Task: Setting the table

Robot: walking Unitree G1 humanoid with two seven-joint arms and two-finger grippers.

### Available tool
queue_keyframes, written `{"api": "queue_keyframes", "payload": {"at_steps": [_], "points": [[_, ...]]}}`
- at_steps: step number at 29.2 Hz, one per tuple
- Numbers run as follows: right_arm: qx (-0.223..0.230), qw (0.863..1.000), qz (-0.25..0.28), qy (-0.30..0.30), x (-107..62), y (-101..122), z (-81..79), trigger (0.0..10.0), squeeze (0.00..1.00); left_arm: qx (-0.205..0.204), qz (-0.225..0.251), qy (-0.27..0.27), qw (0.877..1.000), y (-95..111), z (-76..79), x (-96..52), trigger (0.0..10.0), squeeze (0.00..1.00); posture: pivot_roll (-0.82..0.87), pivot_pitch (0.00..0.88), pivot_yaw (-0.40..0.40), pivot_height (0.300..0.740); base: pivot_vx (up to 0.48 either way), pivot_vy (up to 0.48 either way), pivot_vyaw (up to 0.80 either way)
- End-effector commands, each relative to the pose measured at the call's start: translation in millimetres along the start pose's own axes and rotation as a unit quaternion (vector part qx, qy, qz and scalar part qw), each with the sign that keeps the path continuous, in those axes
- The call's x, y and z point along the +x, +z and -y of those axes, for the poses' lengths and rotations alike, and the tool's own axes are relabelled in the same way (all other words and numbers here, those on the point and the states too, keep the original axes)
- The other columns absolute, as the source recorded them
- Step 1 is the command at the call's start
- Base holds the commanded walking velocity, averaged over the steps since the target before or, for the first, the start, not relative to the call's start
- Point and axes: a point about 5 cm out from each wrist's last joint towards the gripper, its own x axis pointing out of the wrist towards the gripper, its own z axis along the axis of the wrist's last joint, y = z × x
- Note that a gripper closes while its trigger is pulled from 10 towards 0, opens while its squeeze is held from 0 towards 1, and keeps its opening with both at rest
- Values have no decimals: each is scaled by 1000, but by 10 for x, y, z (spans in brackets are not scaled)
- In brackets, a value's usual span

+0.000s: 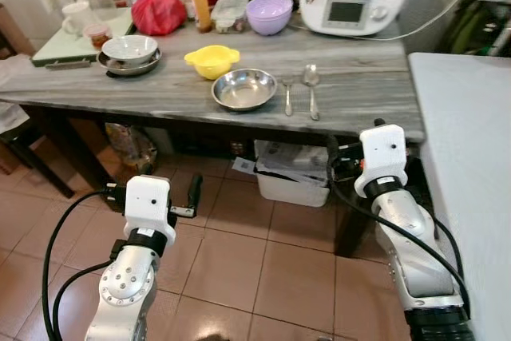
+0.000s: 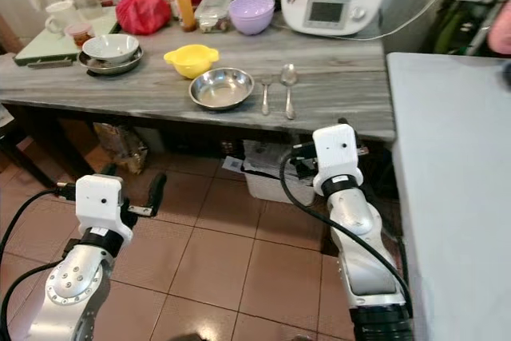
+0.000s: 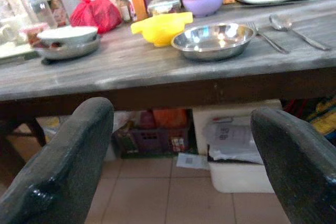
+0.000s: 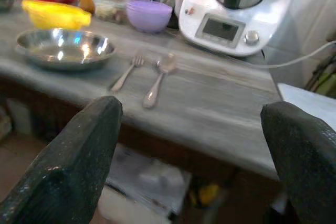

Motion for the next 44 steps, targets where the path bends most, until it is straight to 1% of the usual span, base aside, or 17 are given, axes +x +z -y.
{"api": "queue_keyframes", "payload": {"at_steps": [1,7,11,13,17,19,22,23,34,44], "points": [[4,1000,5,6,13,44,-48,10000,0,3,-3,1,1000,-12,-17,-1,10000,0,-99,77,72,740,-296,0,-425],[5,1000,5,6,11,47,-53,10000,0,2,-2,-4,1000,-8,-5,5,10000,0,-102,82,75,740,-295,0,-420],[0,1000,8,6,15,55,-57,10000,0,3,0,-5,1000,-5,-5,17,10000,0,-102,82,77,740,-287,0,0],[1,1000,9,6,20,57,-66,10000,0,2,5,-9,1000,4,-3,23,10000,0,-102,82,77,740,0,0,0],[3,1000,13,8,24,77,-83,10000,0,-16,13,-12,1000,10,-21,31,10000,0,-104,81,79,740,0,0,0],[3,1000,12,8,21,76,-81,10000,0,-8,14,-14,1000,19,-15,38,10000,0,-103,82,79,740,0,0,0],[5,1000,9,6,16,67,-74,10000,0,-13,15,-22,1000,23,10,46,10000,0,-105,82,78,740,0,0,0],[7,1000,7,5,13,61,-69,10000,0,-22,15,-32,999,20,35,49,10000,0,-109,83,79,740,0,0,0],[7,1000,6,5,13,63,-76,10000,0,-30,18,-35,999,31,37,65,10000,0,-108,85,83,740,0,-319,0],[3,1000,10,8,20,76,-91,10000,0,-33,17,-37,999,23,43,74,10000,0,-108,82,83,740,0,-354,-566]]}}
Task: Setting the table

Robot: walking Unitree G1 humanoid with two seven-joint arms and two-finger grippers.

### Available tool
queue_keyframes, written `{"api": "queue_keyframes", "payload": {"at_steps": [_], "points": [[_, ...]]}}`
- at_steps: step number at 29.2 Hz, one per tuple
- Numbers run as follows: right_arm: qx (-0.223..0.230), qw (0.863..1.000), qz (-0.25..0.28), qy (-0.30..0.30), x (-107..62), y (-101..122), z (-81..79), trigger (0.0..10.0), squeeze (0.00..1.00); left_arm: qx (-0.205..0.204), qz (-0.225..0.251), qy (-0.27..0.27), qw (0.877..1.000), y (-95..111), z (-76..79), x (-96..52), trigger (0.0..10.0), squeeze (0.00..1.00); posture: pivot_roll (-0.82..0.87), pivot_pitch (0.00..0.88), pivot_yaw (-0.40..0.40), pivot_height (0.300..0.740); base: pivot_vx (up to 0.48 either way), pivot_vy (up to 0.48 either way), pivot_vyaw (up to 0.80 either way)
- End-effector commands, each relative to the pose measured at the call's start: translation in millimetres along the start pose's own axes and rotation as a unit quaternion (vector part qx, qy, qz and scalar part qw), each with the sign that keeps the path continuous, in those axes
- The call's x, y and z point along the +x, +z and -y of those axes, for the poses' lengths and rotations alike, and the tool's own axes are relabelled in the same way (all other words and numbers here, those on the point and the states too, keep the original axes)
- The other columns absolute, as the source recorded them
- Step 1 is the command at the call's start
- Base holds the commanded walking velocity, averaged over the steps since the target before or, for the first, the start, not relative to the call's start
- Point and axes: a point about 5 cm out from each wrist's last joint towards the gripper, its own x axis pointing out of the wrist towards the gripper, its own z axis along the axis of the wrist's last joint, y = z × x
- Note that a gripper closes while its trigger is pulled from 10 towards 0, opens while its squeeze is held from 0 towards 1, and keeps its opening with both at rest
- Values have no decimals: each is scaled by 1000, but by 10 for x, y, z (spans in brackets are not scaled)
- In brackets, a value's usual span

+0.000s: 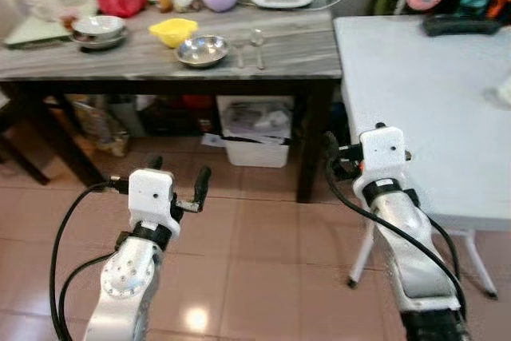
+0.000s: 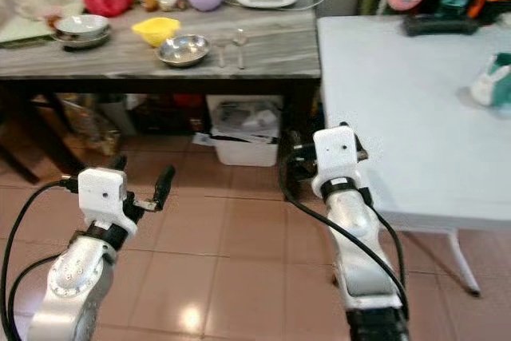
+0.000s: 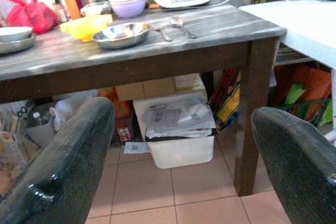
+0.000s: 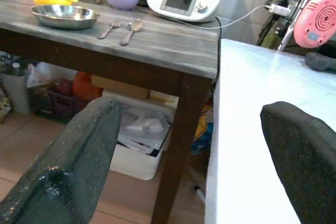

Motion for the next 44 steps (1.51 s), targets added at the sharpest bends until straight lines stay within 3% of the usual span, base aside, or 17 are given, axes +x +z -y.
{"api": "queue_keyframes", "payload": {"at_steps": [1,7,44], "points": [[-3,1000,7,-3,7,39,30,10000,0,-4,-1,-1,1000,0,4,1,10000,0,-108,82,83,740,0,-352,-619],[-2,1000,8,-5,11,41,23,10000,0,-5,1,-2,1000,1,-3,5,10000,0,-107,79,84,740,0,-356,-523],[-3,1000,16,1,48,59,-15,10000,0,-4,8,-4,1000,18,8,77,10000,0,-105,77,92,740,0,-392,0]]}}
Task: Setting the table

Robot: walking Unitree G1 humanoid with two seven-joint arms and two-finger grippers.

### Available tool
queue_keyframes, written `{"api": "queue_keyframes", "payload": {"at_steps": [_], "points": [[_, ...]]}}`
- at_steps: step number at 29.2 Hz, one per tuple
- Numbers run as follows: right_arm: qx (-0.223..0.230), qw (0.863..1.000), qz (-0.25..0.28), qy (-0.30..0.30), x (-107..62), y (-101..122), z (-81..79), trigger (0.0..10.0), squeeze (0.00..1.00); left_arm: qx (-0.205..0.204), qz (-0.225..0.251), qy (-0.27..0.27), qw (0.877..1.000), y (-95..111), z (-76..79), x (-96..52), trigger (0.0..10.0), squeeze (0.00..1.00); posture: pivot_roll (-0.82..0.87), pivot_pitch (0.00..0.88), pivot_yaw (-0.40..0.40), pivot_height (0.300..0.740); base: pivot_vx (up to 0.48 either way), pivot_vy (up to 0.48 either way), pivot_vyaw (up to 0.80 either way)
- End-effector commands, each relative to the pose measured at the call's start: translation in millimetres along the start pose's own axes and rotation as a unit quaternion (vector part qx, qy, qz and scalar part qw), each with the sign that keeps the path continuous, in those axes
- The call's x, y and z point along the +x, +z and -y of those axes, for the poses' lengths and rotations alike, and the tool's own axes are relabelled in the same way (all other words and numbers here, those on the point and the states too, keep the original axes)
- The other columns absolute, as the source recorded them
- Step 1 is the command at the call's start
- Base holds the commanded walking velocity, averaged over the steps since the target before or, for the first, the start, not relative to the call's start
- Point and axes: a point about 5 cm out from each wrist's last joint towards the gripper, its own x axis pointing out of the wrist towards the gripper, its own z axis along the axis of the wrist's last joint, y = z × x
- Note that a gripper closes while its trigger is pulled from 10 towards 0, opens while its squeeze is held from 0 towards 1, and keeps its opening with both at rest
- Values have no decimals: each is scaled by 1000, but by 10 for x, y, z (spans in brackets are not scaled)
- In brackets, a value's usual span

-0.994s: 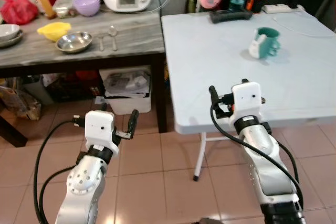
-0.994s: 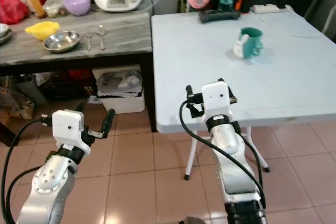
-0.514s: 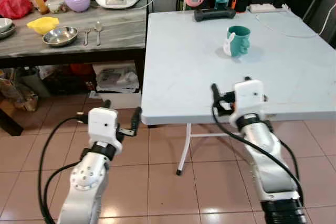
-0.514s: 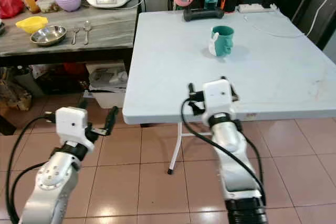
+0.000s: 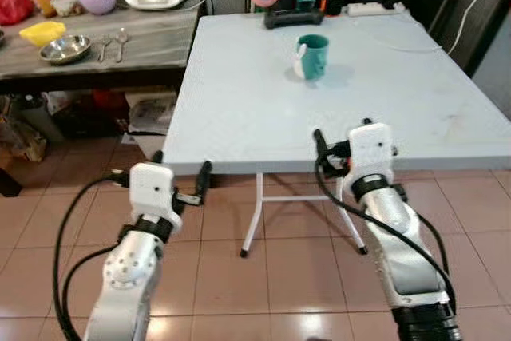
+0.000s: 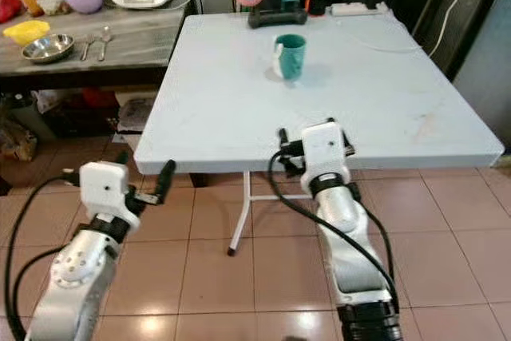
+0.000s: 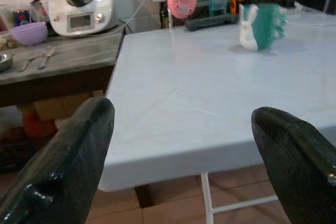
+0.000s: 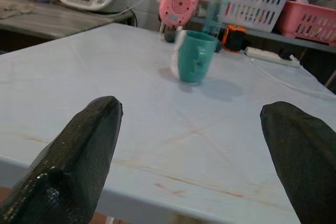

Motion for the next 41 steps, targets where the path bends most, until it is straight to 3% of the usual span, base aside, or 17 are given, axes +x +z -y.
{"api": "queue_keyframes", "payload": {"at_steps": [1,16,41], "points": [[-4,1000,0,-6,-11,-4,50,10000,0,-1,-4,-8,1000,-17,31,2,10000,0,-105,76,93,740,0,-480,0],[-4,1000,0,-4,-12,-20,42,10000,0,-15,4,-28,999,-9,57,-5,10000,0,-105,74,93,740,0,-20,0],[8,999,9,31,-26,-15,-70,10000,0,-26,8,-35,999,-11,68,-9,10000,0,-103,72,95,740,340,0,0]]}}
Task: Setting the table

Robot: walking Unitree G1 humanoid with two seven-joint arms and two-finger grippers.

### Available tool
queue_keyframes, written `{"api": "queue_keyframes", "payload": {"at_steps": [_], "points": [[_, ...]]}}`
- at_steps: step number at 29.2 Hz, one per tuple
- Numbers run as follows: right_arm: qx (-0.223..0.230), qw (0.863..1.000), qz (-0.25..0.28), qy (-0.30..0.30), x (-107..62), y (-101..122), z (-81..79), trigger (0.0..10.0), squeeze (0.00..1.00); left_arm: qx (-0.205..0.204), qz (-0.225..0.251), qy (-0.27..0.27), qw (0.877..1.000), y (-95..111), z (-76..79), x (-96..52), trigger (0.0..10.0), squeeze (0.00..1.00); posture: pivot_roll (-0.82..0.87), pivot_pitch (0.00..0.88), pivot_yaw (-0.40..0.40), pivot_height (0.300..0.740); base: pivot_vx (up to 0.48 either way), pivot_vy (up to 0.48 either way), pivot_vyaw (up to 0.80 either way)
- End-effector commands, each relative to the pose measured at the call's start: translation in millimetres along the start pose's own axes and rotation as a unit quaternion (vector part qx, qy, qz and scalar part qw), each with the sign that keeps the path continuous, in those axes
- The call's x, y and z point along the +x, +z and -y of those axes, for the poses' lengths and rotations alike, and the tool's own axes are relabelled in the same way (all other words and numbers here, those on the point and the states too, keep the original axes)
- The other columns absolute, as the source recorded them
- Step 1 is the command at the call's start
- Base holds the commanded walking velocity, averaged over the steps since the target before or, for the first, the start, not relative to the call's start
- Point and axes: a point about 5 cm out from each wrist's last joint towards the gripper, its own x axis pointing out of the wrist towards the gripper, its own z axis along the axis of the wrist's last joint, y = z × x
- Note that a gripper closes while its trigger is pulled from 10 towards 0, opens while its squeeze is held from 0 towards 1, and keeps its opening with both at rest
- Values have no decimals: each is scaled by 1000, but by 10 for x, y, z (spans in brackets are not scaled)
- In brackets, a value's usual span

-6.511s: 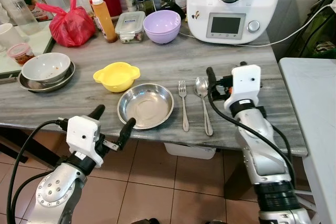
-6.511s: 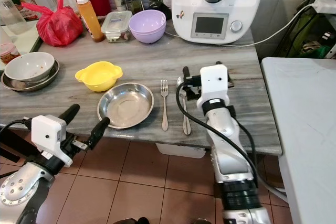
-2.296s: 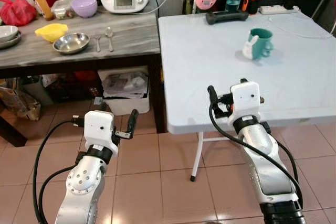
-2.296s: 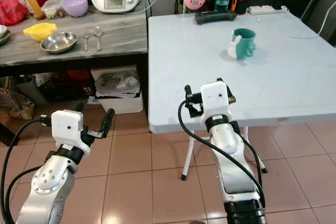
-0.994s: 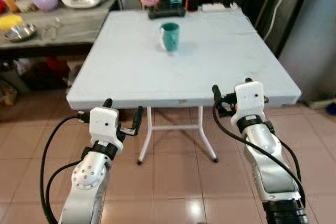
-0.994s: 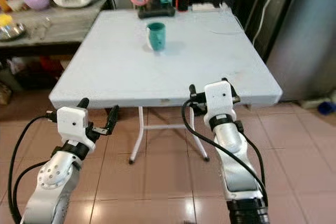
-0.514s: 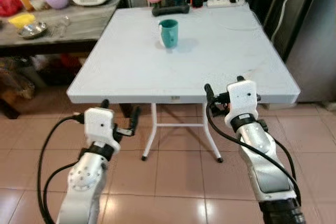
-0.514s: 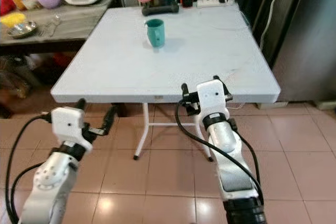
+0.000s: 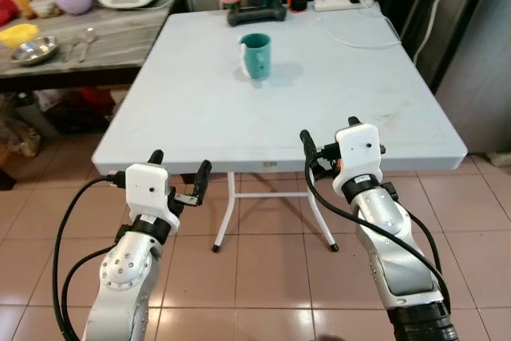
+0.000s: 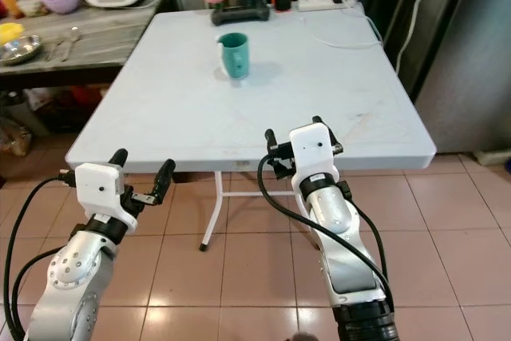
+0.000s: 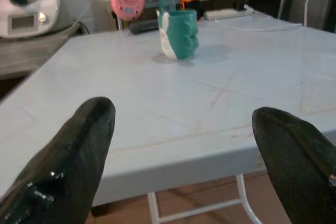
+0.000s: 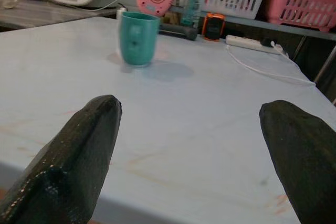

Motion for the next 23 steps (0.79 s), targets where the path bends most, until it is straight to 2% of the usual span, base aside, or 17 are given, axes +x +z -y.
{"api": "queue_keyframes", "payload": {"at_steps": [1,12,23], "points": [[7,1000,7,6,4,27,-11,10000,0,7,4,-2,1000,26,-36,-14,10000,0,-103,72,95,740,439,0,0],[11,1000,4,9,-5,10,-37,10000,0,6,2,-5,1000,26,-33,-19,10000,0,-100,78,101,740,445,0,0],[22,999,-2,23,-18,-25,-133,10000,0,4,1,-13,1000,29,-7,-13,10000,0,-94,82,108,740,444,0,0]]}}
